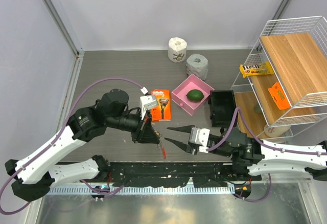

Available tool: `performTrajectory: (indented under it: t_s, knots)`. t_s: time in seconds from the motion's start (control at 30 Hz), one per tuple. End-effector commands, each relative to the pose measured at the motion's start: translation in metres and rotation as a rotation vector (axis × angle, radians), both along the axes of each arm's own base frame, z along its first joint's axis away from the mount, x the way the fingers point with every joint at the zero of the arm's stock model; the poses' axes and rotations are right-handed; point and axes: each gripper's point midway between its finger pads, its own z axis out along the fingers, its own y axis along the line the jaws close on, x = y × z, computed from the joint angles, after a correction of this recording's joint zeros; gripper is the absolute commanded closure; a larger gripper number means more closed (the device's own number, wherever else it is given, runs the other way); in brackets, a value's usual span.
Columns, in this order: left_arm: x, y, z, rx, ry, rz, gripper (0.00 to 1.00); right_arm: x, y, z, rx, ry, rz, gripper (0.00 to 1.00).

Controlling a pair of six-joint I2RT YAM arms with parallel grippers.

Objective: Remove the keys from the keyring

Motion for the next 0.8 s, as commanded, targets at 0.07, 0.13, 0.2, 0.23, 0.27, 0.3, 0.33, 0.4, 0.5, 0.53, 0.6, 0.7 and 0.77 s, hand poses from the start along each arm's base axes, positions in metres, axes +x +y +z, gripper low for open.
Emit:
performTrajectory:
  t_s: [0.07, 0.13, 0.2, 0.23, 0.27, 0.3, 0.33, 0.4, 0.5, 0.53, 0.6, 0.7, 0.77]
  knots:
    - [-0.005, 0.002, 0.021, -0.094, -0.073, -0.041, 1.0, -0.001, 0.008, 0.031, 0.087, 0.026, 0.009, 0.61]
    - [-0.006, 0.003, 0.021, -0.095, -0.074, -0.041, 1.0, -0.004, 0.011, 0.032, 0.086, 0.029, 0.031, 0.61]
    - [-0.006, 0.003, 0.021, -0.095, -0.074, -0.041, 1.0, -0.007, 0.015, 0.031, 0.08, 0.031, 0.051, 0.62]
    - [-0.007, 0.003, 0.022, -0.098, -0.074, -0.046, 1.0, -0.007, 0.017, 0.031, 0.078, 0.035, 0.05, 0.61]
    - [-0.007, 0.002, 0.021, -0.096, -0.073, -0.044, 1.0, -0.007, 0.018, 0.031, 0.08, 0.036, 0.053, 0.61]
    - [-0.007, 0.003, 0.022, -0.096, -0.073, -0.044, 1.0, -0.007, 0.019, 0.031, 0.078, 0.036, 0.055, 0.62]
    - [-0.006, 0.002, 0.022, -0.098, -0.077, -0.045, 1.0, -0.007, 0.019, 0.032, 0.08, 0.037, 0.055, 0.62]
    - [-0.007, 0.002, 0.021, -0.098, -0.076, -0.048, 1.0, -0.008, 0.021, 0.033, 0.083, 0.036, 0.063, 0.62]
    - [-0.008, 0.002, 0.021, -0.098, -0.076, -0.053, 1.0, -0.008, 0.025, 0.034, 0.084, 0.036, 0.065, 0.64]
    - [-0.008, 0.001, 0.021, -0.098, -0.074, -0.054, 1.0, -0.008, 0.026, 0.034, 0.082, 0.034, 0.069, 0.66]
    - [-0.008, 0.001, 0.022, -0.099, -0.075, -0.056, 1.0, -0.007, 0.028, 0.033, 0.074, 0.032, 0.067, 0.71]
    - [-0.009, 0.002, 0.022, -0.101, -0.079, -0.056, 1.0, -0.007, 0.03, 0.03, 0.056, 0.029, 0.067, 0.86]
    - [-0.009, 0.003, 0.023, -0.101, -0.083, -0.055, 1.0, -0.007, 0.029, 0.029, 0.053, 0.029, 0.067, 0.93]
